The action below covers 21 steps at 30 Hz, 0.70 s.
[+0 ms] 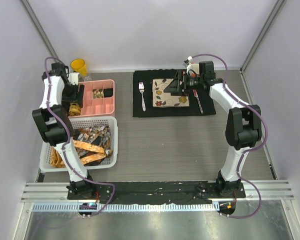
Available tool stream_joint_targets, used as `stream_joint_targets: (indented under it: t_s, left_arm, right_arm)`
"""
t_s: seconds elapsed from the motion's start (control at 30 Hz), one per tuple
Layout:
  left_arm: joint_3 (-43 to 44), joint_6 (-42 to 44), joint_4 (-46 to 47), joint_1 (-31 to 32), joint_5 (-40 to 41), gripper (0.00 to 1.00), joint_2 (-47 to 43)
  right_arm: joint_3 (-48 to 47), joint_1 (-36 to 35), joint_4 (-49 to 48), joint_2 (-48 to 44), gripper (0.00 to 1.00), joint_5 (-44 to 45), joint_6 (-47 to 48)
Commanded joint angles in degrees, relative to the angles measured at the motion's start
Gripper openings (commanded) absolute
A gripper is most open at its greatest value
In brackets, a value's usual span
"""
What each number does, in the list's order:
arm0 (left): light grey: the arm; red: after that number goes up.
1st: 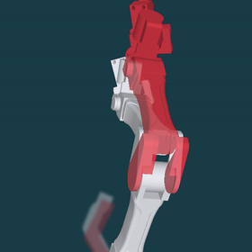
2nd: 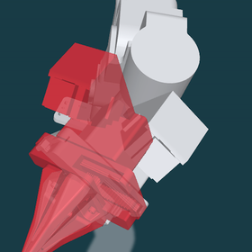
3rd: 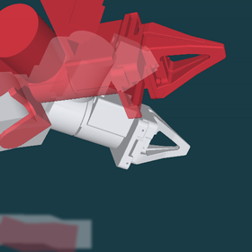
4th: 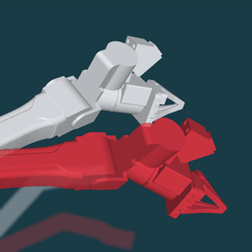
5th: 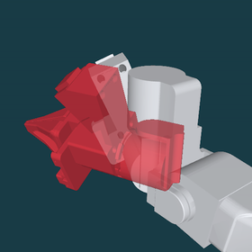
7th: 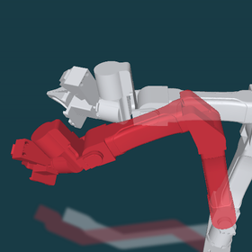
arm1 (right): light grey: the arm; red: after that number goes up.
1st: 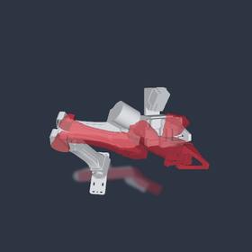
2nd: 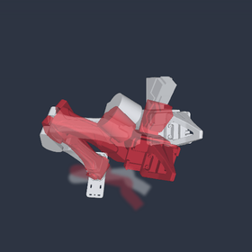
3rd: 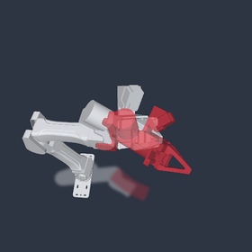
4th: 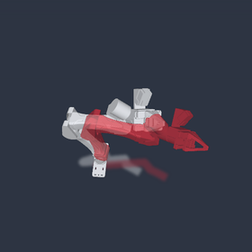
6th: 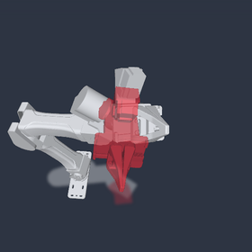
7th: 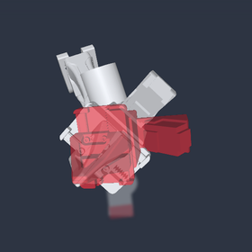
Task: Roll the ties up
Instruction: Place the tie in the storage box, then reset both arms
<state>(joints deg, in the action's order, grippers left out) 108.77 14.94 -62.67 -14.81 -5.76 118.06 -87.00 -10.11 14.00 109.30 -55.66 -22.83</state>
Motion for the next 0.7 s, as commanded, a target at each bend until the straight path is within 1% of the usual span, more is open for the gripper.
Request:
stream_joint_targets:
  t_s: [0.0, 0.07, 0.17, 0.2, 0.3, 0.37, 0.4, 0.5, 0.57, 0.6, 0.67]
  left_arm:
    - [2.23, -0.79, 1.5, 0.31, 1.89, 0.73, -3.54]
    - [2.23, -0.7, 1.33, 0.31, 2.42, 0.72, -3.89]
    - [1.62, -0.35, 0.8, 0.31, 2.51, 0.65, -4.07]
    - [1.36, -0.26, 0.63, 0.39, 2.51, 0.6, -4.07]
    - [-0.05, -0.44, 0.97, 0.31, 3.03, 0.53, -4.15]
    - [-1.1, -0.61, 1.33, 0.31, 3.38, 0.5, -3.81]
    - [-1.45, -0.53, 1.41, 0.22, 4.0, 0.46, -3.45]
    - [-3.21, -0.18, 2.47, 0.31, 5.05, 0.4, -3.01]
    - [-4.44, 0.35, 3.7, 0.31, 5.32, 0.38, -2.75]
    - [-4.71, 0.7, 3.96, 0.13, 6.97, 0.38, -2.66]
    - [-5.06, 0.79, 4.05, 0.04, 7.25, 0.38, -1.87]
  right_arm:
    - [-2.47, 0.09, -0.55, -0.49, 0.99, -1.12, 0.42]
    - [-2.3, 0.09, -0.55, -0.49, 1.0, -1.03, 0.42]
    - [-2.3, 0.09, -0.64, -0.57, 1.0, -1.03, 0.42]
    - [-2.3, 0.09, -0.64, -0.49, 1.0, -0.94, 0.5]
    - [-2.12, 0.09, -0.64, -0.57, 1.0, -1.03, 0.42]
    - [-1.94, 0.09, -0.55, -0.57, 1.0, -1.03, 0.51]
    - [-1.94, 0.09, -0.47, -0.57, 1.0, -1.03, 0.42]
    - [-2.03, 0.18, -0.46, -0.57, 0.99, -1.21, 0.68]
    - [-2.03, 0.26, -0.2, -0.57, 1.0, -1.21, 0.68]
    - [-2.03, 0.44, -0.11, -0.66, 1.0, -1.29, 0.68]
    - [-2.03, 0.53, 0.24, -0.84, 0.99, -1.21, 0.86]
